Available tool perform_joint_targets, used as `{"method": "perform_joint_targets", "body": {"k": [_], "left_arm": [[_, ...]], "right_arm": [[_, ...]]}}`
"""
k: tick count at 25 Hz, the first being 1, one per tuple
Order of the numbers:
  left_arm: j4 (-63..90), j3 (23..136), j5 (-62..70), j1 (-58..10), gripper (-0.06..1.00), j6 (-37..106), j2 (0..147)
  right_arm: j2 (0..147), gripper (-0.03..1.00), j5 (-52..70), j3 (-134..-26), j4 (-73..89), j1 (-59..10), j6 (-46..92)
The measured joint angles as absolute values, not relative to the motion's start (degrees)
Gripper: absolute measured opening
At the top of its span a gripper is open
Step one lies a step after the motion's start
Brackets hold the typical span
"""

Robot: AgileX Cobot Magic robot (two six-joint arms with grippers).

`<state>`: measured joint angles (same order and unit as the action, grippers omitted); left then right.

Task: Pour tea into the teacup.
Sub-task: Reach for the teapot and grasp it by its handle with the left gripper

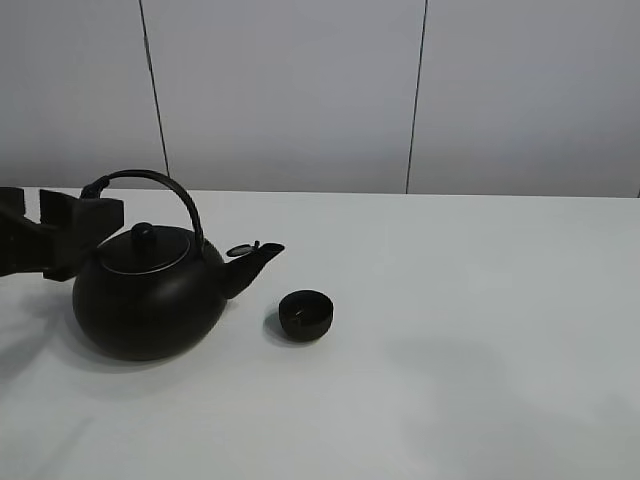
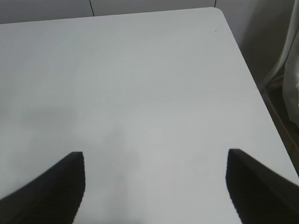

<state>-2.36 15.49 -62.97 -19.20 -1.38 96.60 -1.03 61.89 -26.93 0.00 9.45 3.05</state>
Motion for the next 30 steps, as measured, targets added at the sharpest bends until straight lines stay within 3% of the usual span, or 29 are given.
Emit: {"method": "perform_joint_targets", "body": {"k": [30], "left_arm": [[-3.7, 20.6, -65.5, -14.6, 0.69, -1.2, 105.8]], "right_arm": [[-1.0, 0.57, 61.8, -26.9, 0.0, 9.4, 3.1]]}}
